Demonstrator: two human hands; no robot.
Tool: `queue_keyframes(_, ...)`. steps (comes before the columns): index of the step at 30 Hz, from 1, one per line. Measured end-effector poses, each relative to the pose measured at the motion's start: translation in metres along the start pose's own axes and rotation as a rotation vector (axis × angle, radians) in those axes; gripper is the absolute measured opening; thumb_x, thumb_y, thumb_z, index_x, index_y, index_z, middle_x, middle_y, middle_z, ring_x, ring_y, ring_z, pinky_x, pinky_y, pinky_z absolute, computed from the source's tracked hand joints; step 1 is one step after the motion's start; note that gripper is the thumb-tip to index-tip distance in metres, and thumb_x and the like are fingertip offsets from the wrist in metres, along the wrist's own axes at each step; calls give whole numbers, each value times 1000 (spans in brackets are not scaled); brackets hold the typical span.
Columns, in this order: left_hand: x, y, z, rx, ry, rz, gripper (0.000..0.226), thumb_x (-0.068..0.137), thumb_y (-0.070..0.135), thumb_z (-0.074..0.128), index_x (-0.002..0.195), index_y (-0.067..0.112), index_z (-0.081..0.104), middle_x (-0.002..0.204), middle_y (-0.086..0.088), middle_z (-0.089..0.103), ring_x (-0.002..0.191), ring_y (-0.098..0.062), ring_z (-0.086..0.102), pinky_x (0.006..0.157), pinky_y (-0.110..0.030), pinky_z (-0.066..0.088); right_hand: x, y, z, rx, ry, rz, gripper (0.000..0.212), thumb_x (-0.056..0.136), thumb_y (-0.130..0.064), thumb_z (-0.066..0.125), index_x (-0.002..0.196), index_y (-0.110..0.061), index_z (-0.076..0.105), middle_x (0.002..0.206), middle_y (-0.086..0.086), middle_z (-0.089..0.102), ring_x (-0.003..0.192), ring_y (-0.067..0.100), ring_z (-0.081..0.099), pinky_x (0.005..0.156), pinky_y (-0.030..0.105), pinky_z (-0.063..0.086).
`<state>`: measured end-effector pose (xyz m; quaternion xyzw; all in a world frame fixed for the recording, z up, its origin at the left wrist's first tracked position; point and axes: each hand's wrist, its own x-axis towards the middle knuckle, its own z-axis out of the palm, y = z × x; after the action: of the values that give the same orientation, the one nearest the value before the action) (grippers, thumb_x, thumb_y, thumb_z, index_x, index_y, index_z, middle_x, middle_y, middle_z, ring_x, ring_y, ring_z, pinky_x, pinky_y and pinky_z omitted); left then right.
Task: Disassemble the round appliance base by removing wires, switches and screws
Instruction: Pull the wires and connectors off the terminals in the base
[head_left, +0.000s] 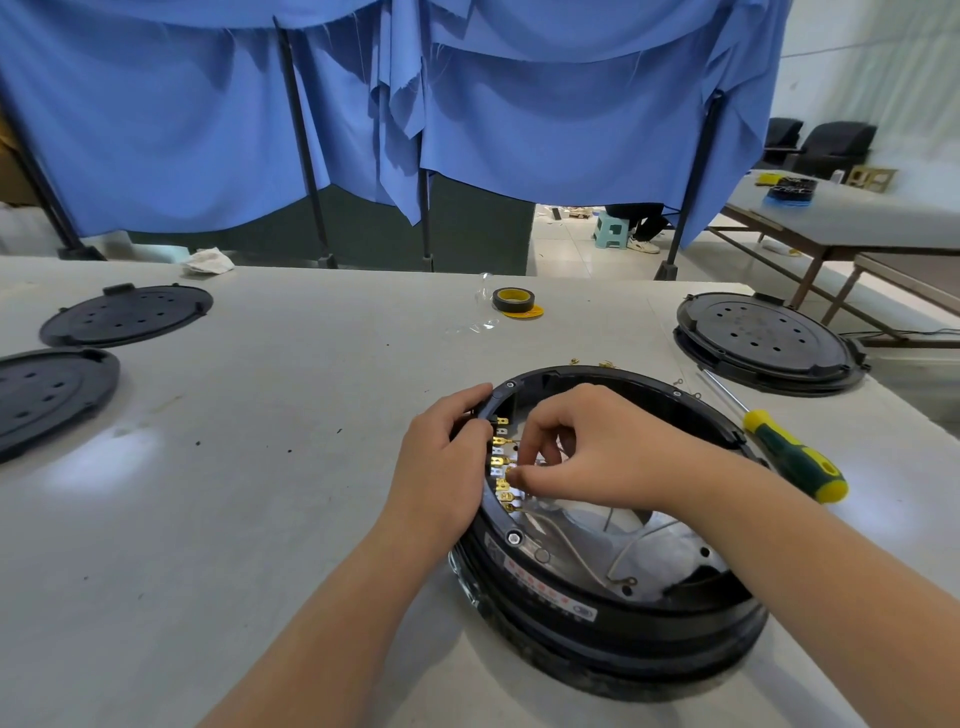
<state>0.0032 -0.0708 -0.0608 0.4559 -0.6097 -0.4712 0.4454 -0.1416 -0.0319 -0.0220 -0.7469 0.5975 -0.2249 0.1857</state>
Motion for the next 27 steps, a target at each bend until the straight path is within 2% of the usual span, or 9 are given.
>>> queue_keyframes(4,0,1,0,1,5,0,41,89,0,46,124,16,62,120,-3,66,112,-17,60,101,-38,46,0,0,-3,64,23,-14,5,73,-27,72,75,-27,67,59,-12,57,52,-2,46,50,11,36)
queue_keyframes(8,-1,2,0,1,0,5,41,89,0,46,124,16,62,121,-3,66,113,-16,59,101,-35,46,-2,-3,-8,134,-28,-29,6,76,-21,69,75,-27,69,58,-8,59,50,-1,46,48,8,35)
queue_keyframes(10,-1,3,0,10,0,8,42,89,0,46,124,16,62,122,-1,65,113,-15,59,101,-34,45,-4,-5,-9,140,-81,-27,4,75,-23,69,74,-27,69,56,-9,60,49,-1,46,48,9,35)
queue_keyframes(13,-1,2,0,9,2,13,42,88,-1,46,124,16,62,122,-1,65,113,-15,59,101,-33,45,-9,-6,-6,89,-189,-17,4,74,-30,70,78,-28,69,60,-7,61,52,-1,48,53,17,40)
queue_keyframes(17,-1,2,0,9,3,14,42,89,-1,46,125,16,62,122,-2,65,112,-17,59,100,-35,46,-17,-3,4,-28,-88,-19,11,76,-40,69,78,-29,66,65,-13,62,57,0,51,56,24,44)
queue_keyframes(20,-1,2,0,13,3,18,42,89,0,46,124,16,62,121,-2,65,112,-16,59,100,-35,46,-20,-3,8,-54,-35,-18,19,76,-46,69,74,-28,63,62,-14,58,59,0,50,55,22,42)
queue_keyframes(24,0,1,0,13,8,15,42,88,0,46,124,16,62,120,-3,66,112,-18,59,101,-37,46,-22,-6,11,-149,-26,-45,18,81,-43,66,72,-31,56,62,-13,56,62,-2,50,54,18,34)
queue_keyframes(27,0,1,0,8,6,13,42,88,-1,47,124,16,62,120,-3,66,112,-17,59,100,-34,46,-24,-7,12,-168,-36,-54,15,84,-39,64,78,-27,58,66,-9,59,61,4,52,57,21,39)
